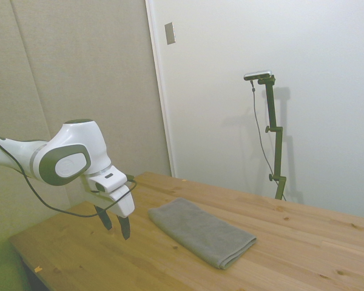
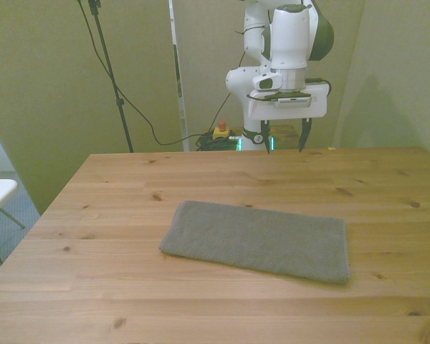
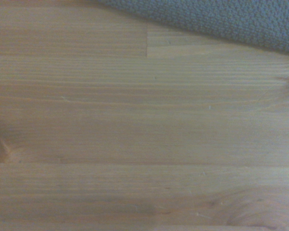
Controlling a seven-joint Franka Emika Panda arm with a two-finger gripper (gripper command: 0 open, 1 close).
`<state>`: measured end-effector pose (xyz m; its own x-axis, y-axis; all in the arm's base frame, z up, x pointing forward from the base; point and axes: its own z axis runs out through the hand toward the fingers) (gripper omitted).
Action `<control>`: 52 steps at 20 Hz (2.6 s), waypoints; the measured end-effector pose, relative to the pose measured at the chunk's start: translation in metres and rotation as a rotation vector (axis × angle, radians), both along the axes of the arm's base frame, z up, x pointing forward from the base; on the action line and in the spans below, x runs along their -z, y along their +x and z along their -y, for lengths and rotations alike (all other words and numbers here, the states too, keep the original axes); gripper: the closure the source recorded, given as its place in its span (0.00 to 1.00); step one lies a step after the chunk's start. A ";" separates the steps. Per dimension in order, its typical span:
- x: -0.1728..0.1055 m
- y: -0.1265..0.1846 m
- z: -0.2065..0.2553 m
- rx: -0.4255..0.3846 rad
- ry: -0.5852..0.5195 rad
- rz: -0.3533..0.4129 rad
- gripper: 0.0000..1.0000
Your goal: Fold the towel
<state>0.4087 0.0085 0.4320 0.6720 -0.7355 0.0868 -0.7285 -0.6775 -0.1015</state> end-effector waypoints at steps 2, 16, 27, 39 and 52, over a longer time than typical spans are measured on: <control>0.001 0.000 0.003 -0.002 0.013 -0.002 0.00; 0.013 0.147 -0.029 0.190 -0.148 0.099 0.00; 0.028 0.262 -0.092 0.259 -0.205 0.077 0.00; 0.064 0.307 -0.126 0.398 -0.330 -0.065 0.00; 0.075 0.313 -0.122 0.364 -0.372 -0.131 0.00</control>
